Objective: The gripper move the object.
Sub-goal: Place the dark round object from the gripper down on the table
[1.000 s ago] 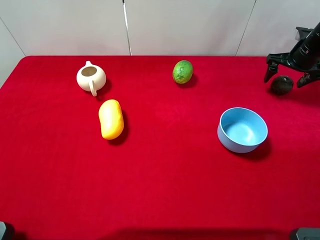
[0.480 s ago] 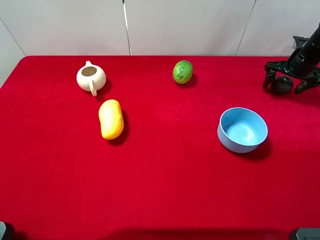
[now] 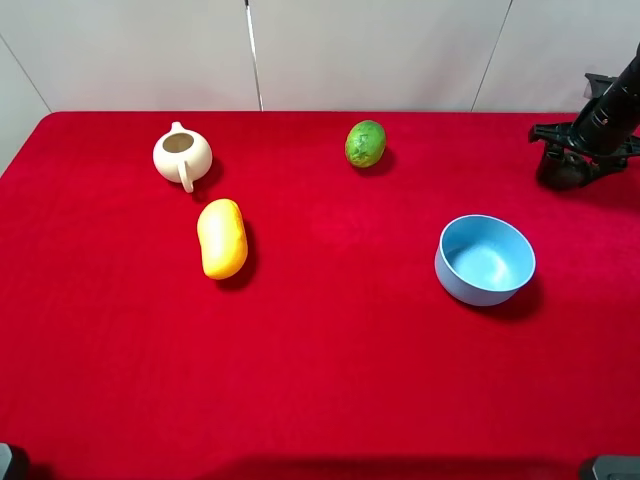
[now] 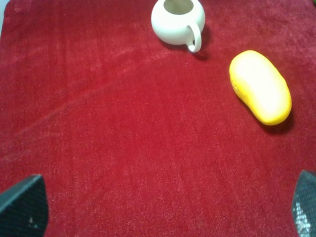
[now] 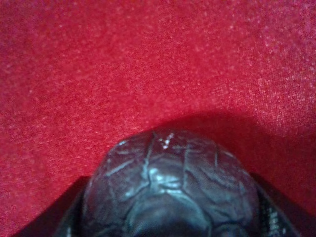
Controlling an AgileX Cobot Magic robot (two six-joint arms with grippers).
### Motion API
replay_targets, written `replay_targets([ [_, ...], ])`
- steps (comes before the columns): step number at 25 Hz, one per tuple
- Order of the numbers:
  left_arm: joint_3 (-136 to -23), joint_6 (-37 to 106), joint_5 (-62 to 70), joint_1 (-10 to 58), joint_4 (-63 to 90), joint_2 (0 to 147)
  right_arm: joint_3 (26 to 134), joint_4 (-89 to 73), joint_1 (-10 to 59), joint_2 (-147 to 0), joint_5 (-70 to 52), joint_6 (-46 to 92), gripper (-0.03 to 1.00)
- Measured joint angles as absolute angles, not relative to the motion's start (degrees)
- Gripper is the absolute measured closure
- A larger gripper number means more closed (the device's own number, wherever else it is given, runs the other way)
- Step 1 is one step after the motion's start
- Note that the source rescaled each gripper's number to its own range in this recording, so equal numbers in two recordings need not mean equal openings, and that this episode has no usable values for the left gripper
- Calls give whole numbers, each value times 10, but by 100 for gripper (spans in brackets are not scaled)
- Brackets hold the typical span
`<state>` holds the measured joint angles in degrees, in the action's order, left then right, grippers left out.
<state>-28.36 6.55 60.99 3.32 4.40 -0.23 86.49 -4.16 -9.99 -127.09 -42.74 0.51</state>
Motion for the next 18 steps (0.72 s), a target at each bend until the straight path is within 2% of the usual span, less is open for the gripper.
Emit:
replay_targets([
  [18, -284, 65, 610, 33, 44, -2, 865, -49, -100, -1199, -501, 5, 97],
])
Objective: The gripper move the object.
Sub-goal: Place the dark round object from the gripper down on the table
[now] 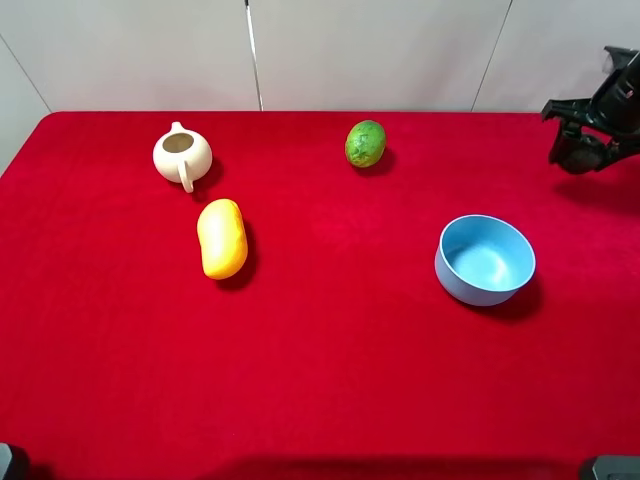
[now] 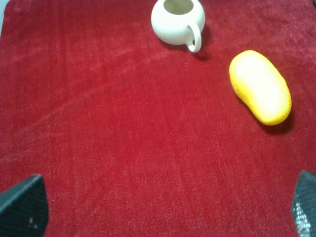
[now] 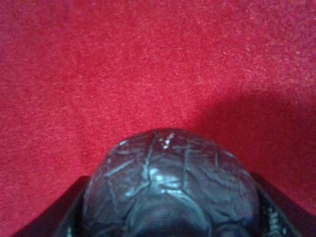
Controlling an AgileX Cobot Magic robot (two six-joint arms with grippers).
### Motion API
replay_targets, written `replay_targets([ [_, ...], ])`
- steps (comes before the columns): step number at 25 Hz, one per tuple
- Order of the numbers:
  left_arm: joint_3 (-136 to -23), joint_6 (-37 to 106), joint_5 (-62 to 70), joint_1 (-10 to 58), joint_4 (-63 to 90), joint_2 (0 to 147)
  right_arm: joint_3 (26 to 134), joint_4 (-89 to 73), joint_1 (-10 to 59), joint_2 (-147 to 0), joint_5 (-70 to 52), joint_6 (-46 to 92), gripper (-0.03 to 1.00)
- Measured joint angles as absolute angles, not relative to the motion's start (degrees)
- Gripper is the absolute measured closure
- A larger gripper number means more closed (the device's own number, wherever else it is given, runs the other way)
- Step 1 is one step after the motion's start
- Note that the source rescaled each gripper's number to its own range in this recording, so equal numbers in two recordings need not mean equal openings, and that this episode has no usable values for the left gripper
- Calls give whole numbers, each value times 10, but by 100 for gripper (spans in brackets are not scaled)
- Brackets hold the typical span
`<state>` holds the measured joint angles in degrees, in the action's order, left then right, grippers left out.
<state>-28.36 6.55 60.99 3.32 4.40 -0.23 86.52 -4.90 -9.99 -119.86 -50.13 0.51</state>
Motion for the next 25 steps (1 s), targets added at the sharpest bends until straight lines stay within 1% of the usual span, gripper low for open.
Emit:
replay_targets([
  [18, -284, 65, 610, 33, 44, -2, 865, -117, -98, -1078, -612, 26, 97],
  [21, -284, 65, 610, 33, 44, -2, 865, -116, -78, -1068, -630, 27, 97],
  [25, -284, 65, 610, 33, 44, -2, 865, -110, -22, -1051, -645, 29, 97],
])
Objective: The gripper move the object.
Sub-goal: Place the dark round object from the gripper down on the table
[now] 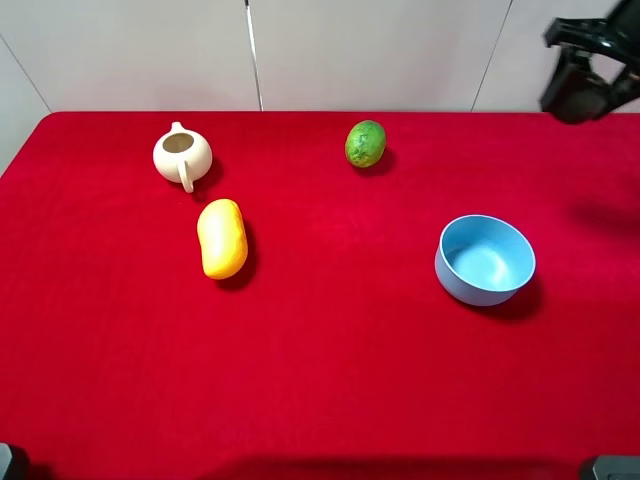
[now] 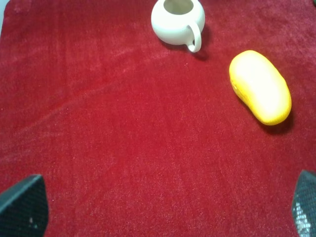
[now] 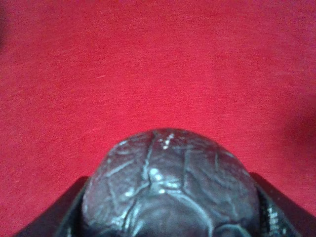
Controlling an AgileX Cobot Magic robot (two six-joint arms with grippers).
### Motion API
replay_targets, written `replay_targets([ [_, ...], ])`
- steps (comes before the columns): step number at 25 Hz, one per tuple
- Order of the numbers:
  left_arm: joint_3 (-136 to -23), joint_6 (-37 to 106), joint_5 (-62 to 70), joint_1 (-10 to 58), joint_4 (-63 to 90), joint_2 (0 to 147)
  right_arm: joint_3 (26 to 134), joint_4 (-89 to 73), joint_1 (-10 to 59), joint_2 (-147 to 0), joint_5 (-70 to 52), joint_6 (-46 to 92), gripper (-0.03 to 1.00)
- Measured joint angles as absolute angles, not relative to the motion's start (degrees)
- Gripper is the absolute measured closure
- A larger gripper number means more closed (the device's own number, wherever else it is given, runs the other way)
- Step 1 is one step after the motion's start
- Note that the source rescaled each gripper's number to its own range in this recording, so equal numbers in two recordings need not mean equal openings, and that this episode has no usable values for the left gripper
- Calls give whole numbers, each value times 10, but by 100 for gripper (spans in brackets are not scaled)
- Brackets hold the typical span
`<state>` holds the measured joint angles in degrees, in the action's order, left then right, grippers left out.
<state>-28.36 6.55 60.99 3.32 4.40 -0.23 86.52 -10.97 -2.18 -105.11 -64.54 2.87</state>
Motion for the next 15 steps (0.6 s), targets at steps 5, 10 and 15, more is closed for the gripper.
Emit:
replay_targets([
  [5, -284, 65, 610, 33, 44, -2, 865, -100, 63, -1042, -658, 30, 97],
  [10, -284, 65, 610, 33, 44, -2, 865, -97, 141, -1042, -660, 31, 97],
  [15, -284, 65, 610, 33, 44, -2, 865, -96, 218, -1042, -663, 31, 97],
])
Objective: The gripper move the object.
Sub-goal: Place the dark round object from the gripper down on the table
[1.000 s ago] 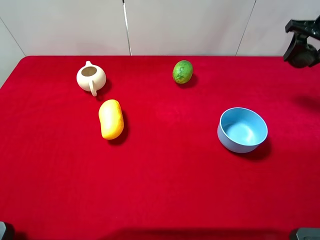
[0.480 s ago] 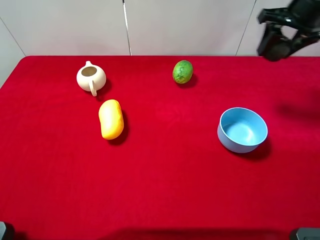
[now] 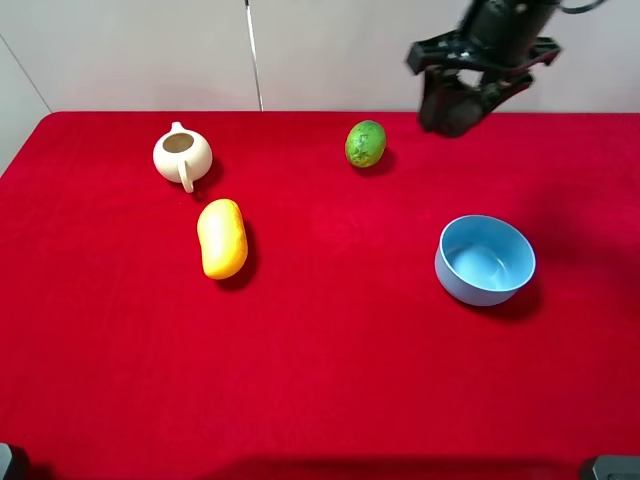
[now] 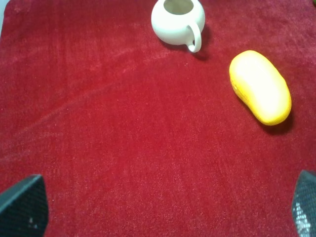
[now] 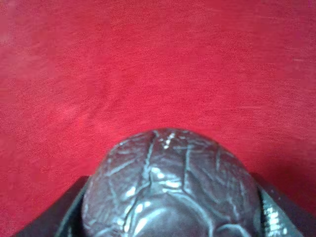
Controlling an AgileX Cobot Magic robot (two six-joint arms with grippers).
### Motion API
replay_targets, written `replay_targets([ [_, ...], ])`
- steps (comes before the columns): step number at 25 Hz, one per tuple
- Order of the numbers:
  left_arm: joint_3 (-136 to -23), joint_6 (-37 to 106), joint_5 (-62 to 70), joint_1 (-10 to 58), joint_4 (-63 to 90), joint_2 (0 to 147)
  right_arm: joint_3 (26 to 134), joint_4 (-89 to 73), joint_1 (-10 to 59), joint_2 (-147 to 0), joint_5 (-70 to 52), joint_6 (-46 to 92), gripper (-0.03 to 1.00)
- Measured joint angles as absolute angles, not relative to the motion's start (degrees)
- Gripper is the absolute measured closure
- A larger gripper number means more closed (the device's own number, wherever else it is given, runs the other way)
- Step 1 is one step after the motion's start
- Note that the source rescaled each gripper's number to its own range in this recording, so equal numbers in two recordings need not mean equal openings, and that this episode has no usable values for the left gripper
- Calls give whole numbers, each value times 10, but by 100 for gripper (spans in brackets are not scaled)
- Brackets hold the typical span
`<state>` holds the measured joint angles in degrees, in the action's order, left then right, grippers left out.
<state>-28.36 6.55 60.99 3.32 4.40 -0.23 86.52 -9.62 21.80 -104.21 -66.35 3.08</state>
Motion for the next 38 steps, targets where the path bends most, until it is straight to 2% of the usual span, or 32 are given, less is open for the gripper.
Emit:
replay_targets([
  [8, -284, 65, 610, 33, 44, -2, 865, -96, 330, -1042, -653, 31, 97],
  [19, -284, 65, 609, 33, 44, -2, 865, -95, 436, -1055, -591, 24, 97],
  [38, -284, 65, 609, 33, 44, -2, 872, -123, 446, -1172, -474, 20, 97],
])
